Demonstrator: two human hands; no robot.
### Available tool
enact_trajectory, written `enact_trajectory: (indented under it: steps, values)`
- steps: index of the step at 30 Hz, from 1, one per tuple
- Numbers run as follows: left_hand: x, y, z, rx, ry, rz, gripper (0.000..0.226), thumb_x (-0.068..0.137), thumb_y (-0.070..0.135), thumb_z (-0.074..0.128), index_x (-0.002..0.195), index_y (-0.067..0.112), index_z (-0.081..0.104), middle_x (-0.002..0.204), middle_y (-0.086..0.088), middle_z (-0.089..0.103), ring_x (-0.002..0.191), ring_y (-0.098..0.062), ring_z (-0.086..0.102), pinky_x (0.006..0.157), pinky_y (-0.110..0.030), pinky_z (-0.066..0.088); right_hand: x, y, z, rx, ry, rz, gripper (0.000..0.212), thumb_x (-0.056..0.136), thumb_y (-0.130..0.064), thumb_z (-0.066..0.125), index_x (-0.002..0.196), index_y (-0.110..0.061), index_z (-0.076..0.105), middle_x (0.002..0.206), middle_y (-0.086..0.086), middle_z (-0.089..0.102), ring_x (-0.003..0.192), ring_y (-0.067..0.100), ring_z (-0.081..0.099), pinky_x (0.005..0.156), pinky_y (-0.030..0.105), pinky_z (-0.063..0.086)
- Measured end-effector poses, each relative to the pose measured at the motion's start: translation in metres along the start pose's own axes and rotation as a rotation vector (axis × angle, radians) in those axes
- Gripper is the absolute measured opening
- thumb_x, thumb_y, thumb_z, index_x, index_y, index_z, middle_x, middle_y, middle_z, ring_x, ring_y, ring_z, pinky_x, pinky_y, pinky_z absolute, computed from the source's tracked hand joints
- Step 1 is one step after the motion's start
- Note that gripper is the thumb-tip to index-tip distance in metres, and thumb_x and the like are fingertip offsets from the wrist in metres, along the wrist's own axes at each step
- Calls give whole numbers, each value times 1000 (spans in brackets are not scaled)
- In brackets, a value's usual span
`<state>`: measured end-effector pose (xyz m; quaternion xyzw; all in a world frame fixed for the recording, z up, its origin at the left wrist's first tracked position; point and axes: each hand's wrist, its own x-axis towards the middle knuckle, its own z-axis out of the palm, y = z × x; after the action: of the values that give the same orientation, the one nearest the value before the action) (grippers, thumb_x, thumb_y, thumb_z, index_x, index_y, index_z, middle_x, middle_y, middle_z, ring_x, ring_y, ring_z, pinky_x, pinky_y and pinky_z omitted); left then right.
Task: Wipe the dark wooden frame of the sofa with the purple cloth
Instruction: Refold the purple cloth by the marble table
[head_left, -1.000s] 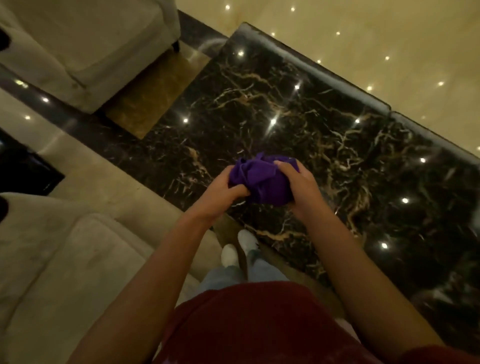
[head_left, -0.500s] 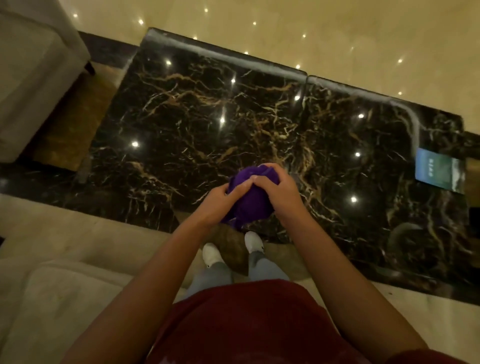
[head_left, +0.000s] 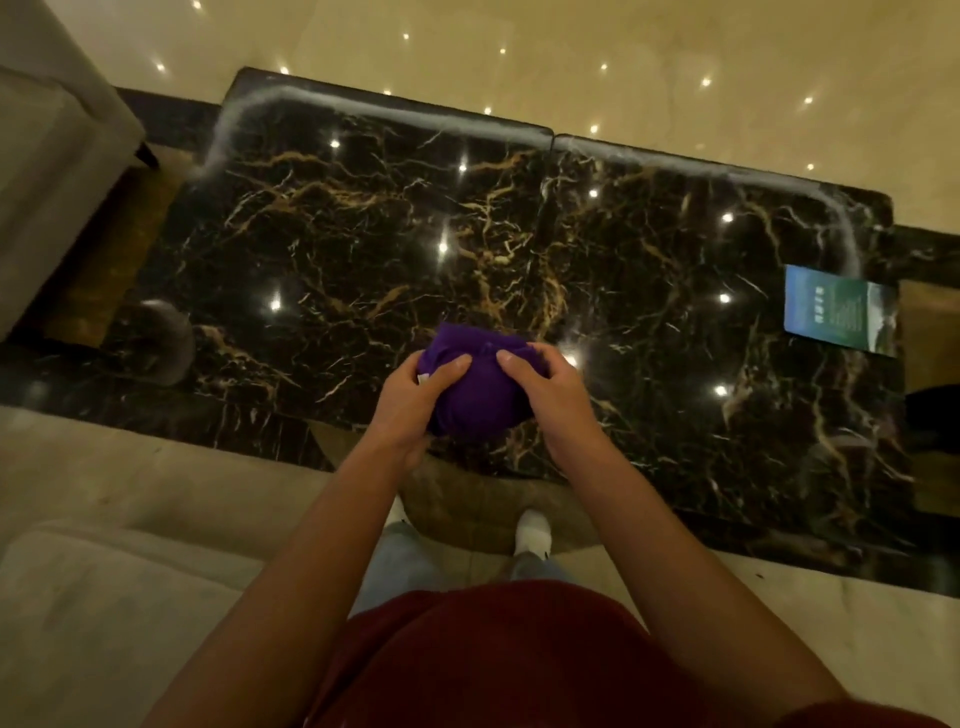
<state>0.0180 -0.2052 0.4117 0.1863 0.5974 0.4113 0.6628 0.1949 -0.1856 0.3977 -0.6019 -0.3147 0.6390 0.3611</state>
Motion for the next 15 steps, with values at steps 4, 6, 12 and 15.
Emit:
enact_trajectory:
  steps: [4,6,12,15]
  values:
    - [0,-17,43,-95,-32,-55,61,78,40,85,131,20,64,123,-8,76,111,-27,75,87,-44,62,0,-1,-61,-17,5,139,35,86,-49,81,113,-31,68,126,2,70,113,21,71,85,42,66]
    - [-3,-32,70,-114,-49,-90,61,79,40,84,132,19,63,123,-10,76,111,-28,75,84,-43,63,-8,0,-99,-11,-7,200,46,81,-58,80,117,-31,67,131,2,67,117,23,69,90,50,65]
    - [1,-56,94,-66,-165,-168,53,87,28,80,135,17,61,125,-12,74,112,-28,74,83,-39,63,-20,31,-129,109,-126,347,91,58,-80,85,134,-34,66,134,2,73,121,29,71,97,59,60]
    - [6,-61,92,-103,-179,-152,52,89,19,76,138,16,60,130,-12,72,117,-29,72,88,-41,62,-18,51,-127,241,-54,432,99,58,-87,79,137,-30,64,129,7,76,117,35,73,98,61,58]
